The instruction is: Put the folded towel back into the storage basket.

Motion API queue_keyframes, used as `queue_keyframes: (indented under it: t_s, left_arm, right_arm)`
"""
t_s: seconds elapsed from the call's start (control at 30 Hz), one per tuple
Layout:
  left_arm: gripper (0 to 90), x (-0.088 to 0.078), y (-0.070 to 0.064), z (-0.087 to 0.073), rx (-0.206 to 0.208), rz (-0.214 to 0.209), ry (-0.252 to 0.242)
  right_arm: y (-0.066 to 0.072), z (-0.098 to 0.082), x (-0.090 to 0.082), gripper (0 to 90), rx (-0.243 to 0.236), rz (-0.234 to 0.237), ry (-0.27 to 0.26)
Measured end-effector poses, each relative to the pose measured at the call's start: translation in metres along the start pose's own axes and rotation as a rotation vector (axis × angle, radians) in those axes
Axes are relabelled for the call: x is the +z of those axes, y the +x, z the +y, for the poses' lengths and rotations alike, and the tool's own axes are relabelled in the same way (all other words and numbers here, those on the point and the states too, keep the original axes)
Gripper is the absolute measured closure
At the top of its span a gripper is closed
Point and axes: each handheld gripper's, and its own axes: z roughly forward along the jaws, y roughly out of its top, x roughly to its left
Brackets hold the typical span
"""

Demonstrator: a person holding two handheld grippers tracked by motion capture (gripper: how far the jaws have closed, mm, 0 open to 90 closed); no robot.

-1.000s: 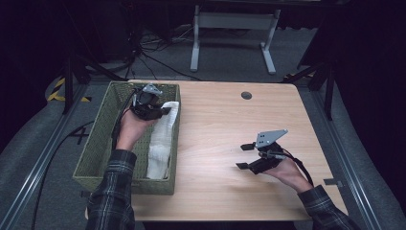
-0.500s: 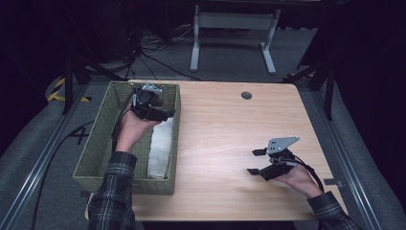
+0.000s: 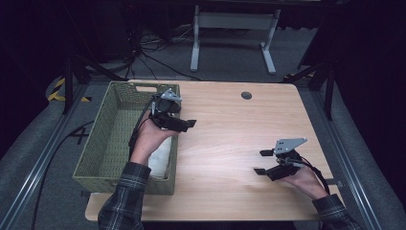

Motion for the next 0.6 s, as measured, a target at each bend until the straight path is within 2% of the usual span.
queue_keyframes:
  t_s: [0.1, 0.17, 0.2, 0.23, 0.4, 0.5, 0.53, 0.6]
  left_arm:
    - [20.8, 0.008, -0.015, 0.001, 0.003, -0.016, 0.000]
    - [19.7, 0.010, -0.018, 0.001, 0.005, -0.021, -0.004]
    - [19.5, 0.017, -0.027, 0.002, 0.020, -0.035, 0.005]
    - [19.1, 0.017, -0.027, 0.002, 0.020, -0.035, 0.005]
    - [18.3, 0.032, -0.048, 0.004, 0.036, -0.061, 0.010]
    - [18.1, 0.040, -0.060, 0.003, 0.046, -0.064, 0.017]
    - [18.1, 0.044, -0.068, 0.001, 0.054, -0.070, 0.017]
    - [18.1, 0.047, -0.072, 0.000, 0.061, -0.072, 0.014]
  right_arm:
    - [-0.003, -0.003, -0.003, 25.1, 0.006, -0.010, 0.001]
    - [-0.005, -0.006, -0.005, 25.0, 0.015, -0.020, -0.001]
    - [-0.005, -0.007, -0.007, 25.0, 0.025, -0.020, -0.003]
    - [-0.005, -0.007, -0.007, 25.0, 0.025, -0.020, -0.003]
    - [-0.009, -0.013, -0.012, 25.0, 0.037, -0.026, -0.007]
    - [-0.009, -0.015, -0.014, 25.0, 0.042, -0.028, -0.010]
    - [-0.009, -0.017, -0.015, 25.0, 0.047, -0.028, -0.009]
    - [-0.009, -0.018, -0.016, 24.9, 0.048, -0.029, -0.009]
